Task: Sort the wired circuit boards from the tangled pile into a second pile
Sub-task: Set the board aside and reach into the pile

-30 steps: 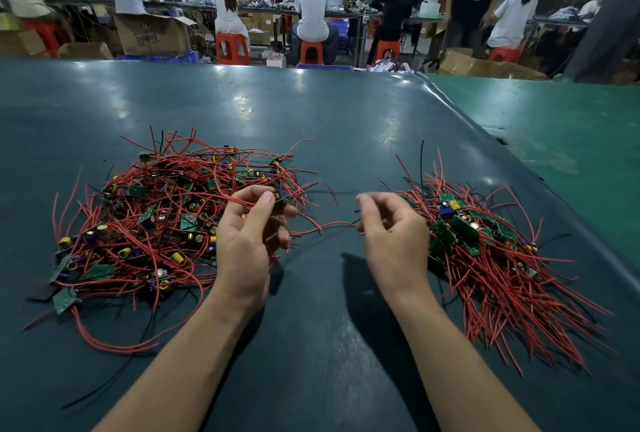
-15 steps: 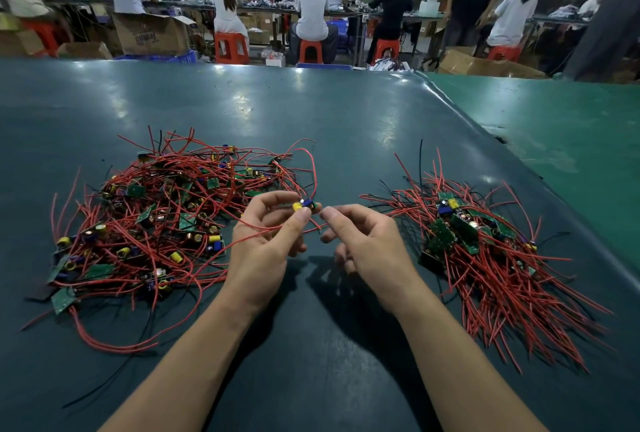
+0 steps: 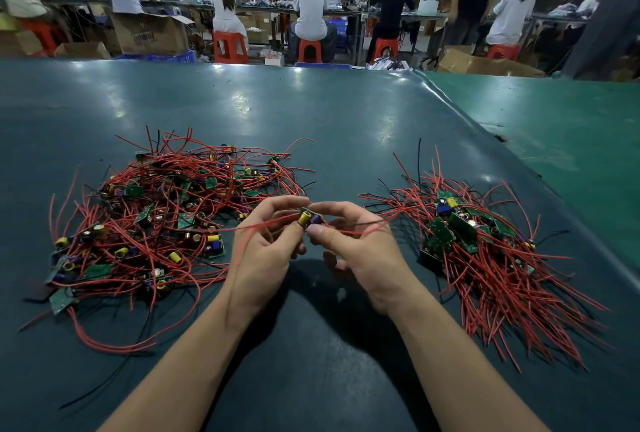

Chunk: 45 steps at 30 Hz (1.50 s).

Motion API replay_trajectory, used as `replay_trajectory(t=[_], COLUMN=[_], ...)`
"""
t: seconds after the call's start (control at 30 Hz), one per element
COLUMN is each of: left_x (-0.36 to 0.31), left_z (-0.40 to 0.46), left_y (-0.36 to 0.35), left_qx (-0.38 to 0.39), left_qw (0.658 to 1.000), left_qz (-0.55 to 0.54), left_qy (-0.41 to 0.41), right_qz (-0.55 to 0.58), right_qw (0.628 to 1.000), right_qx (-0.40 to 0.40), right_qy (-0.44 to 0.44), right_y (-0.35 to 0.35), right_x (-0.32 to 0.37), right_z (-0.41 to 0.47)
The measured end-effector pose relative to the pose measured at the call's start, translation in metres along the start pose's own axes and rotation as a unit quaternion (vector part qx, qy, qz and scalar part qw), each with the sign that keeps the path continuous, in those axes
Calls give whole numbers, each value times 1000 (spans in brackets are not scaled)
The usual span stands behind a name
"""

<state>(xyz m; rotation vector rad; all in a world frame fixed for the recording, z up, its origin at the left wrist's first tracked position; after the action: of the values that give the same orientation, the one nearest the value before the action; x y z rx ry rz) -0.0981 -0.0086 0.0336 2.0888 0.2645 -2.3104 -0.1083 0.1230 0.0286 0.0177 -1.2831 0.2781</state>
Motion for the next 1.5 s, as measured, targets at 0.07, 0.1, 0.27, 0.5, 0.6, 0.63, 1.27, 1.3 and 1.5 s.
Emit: replay_trajectory(t=[0.07, 0.1, 0.27, 0.5, 0.6, 0.63, 1.27, 1.3, 1.5], left_x=[1, 0, -12, 9, 8, 7, 3, 7, 5], left_z=[0, 0, -10, 3, 3, 4, 2, 3, 2], left_y=[2, 2, 5, 28, 27, 29, 15, 12, 8], left_qx=[-10, -14, -98, -195, -183, -184, -111, -83, -73], left_qw=[1000, 1000, 966, 803, 807, 816, 992, 995, 996], left_qz=[-11, -7, 208, 563, 561, 547, 64, 38, 6], left_qy=[8, 3, -114, 17, 13, 11, 12, 45, 43], right_qz=[-21, -22, -22, 94, 98, 96, 19, 24, 79], right_qw=[1000, 999, 997, 975, 973, 972, 999, 999, 992], right_qx=[1, -6, -66, -201, -210, -211, -40, -40, -102], right_qy=[21, 31, 38, -14, -20, -22, -25, -25, 15], right_y=[-3, -2, 10, 36, 38, 38, 13, 13, 24], right_x=[2, 3, 5, 0, -1, -2, -3, -3, 5], right_z=[0, 0, 3, 5, 5, 5, 4, 4, 7])
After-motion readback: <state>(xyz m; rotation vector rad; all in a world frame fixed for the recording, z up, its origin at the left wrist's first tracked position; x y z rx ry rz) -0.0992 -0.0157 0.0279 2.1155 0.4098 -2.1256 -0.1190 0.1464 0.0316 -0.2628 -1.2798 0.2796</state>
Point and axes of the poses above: each hand's wrist, its own z-axis towards the middle knuckle, its own y-axis out of the back of the hand, x = y × z, the point moved 7 cm from there along z, towards the middle knuckle, and after that the axes turned 12 degrees about y, right-handed, at the moved point
